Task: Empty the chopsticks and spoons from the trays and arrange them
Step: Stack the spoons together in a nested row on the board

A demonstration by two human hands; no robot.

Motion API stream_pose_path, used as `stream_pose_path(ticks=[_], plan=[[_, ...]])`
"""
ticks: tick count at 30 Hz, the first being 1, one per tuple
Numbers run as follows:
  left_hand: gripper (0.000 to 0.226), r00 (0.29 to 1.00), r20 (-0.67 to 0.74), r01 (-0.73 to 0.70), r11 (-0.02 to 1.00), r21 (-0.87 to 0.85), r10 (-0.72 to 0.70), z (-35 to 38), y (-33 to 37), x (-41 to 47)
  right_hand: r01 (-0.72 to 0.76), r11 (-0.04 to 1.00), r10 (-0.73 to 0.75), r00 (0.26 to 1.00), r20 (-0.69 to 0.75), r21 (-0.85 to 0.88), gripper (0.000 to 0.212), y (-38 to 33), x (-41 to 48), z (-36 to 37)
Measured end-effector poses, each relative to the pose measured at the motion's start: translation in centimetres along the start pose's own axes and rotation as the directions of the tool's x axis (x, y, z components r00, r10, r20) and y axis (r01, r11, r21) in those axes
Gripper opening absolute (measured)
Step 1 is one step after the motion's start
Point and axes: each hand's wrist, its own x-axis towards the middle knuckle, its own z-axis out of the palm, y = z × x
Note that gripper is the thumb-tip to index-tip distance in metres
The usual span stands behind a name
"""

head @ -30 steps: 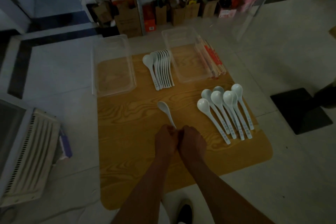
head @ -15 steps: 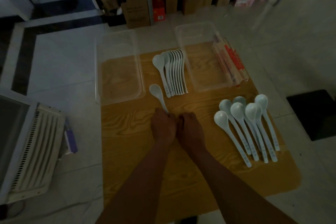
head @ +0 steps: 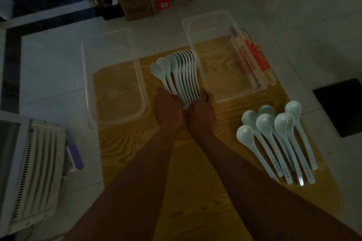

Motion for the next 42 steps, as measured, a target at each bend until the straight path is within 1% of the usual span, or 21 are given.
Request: stream_pose_path(ticks=[2,3,4,8,10,13,16,18,20,22,28,34,37,42], plan=[[0.023,1.0,-0.008,-0.006,1.0,0.012,0.006,0.2,0.2,0.7,-0.001,1.0,0.002,1.0,-0.008,0.011,0.076,-0.5,0.4,0.2],[0.023,1.0,-0.011,-0.006,1.0,0.019,0.007,0.3,0.2,0.9,-0.006,1.0,0.006,1.0,-0.006,0.008,0.08,-0.7,0.6,0.2],[0.024,1.0,-0.013,-0.009,1.0,0.024,0.009,0.3,0.3,1.1,-0.012,1.0,0.012,1.0,-0.001,-0.004,0.079,-0.9,0.8,0.3],[0.025,0.998,-0.033,-0.044,0.999,0.027,0.045,0.6,0.1,1.4,-0.008,0.999,0.008,1.0,-0.003,-0.049,0.059,-0.9,1.5,0.7],[0.024,0.998,-0.027,-0.058,0.998,-0.002,0.058,0.8,-0.1,1.3,0.003,0.999,-0.004,1.0,-0.014,-0.053,0.058,-0.9,1.6,0.8],[0.027,0.997,-0.014,-0.076,0.997,-0.019,0.076,0.7,0.0,1.0,0.016,0.999,-0.017,1.0,-0.01,-0.044,0.073,-1.1,1.5,0.6],[0.028,0.997,-0.001,-0.079,0.996,-0.032,0.078,0.5,0.1,0.9,0.039,0.998,-0.039,0.999,-0.019,-0.045,0.08,-1.0,1.3,0.4],[0.029,0.997,-0.002,-0.078,0.996,-0.033,0.078,0.5,0.0,0.8,0.051,0.997,-0.052,0.998,-0.019,-0.059,0.075,-0.8,1.1,0.5],[0.027,0.997,-0.008,-0.078,0.996,-0.039,0.078,0.5,0.0,0.7,0.056,0.996,-0.057,0.998,-0.014,-0.074,0.057,-0.4,1.1,0.7],[0.025,0.997,-0.011,-0.083,0.995,-0.048,0.082,0.6,-0.1,0.5,0.059,0.995,-0.061,0.998,-0.018,-0.079,0.048,-0.1,1.1,0.9],[0.029,0.995,-0.008,-0.104,0.993,-0.051,0.103,0.5,-0.4,-0.1,0.072,0.992,-0.072,0.997,0.002,-0.1,0.048,0.6,0.5,1.0],[0.028,0.995,0.009,-0.101,0.989,-0.108,0.102,0.5,-0.6,-0.1,0.063,0.995,-0.062,0.998,0.015,-0.083,0.051,0.8,0.1,0.8],[0.031,0.994,0.022,-0.101,0.991,-0.093,0.103,0.5,-0.7,-0.3,0.056,0.996,-0.054,0.998,0.025,-0.063,0.054,1.1,-0.4,0.6],[0.03,0.994,0.051,-0.095,0.991,-0.097,0.101,0.2,-0.9,-0.5,0.084,0.996,-0.084,0.996,0.001,-0.041,0.051,2.0,-1.4,0.3]])
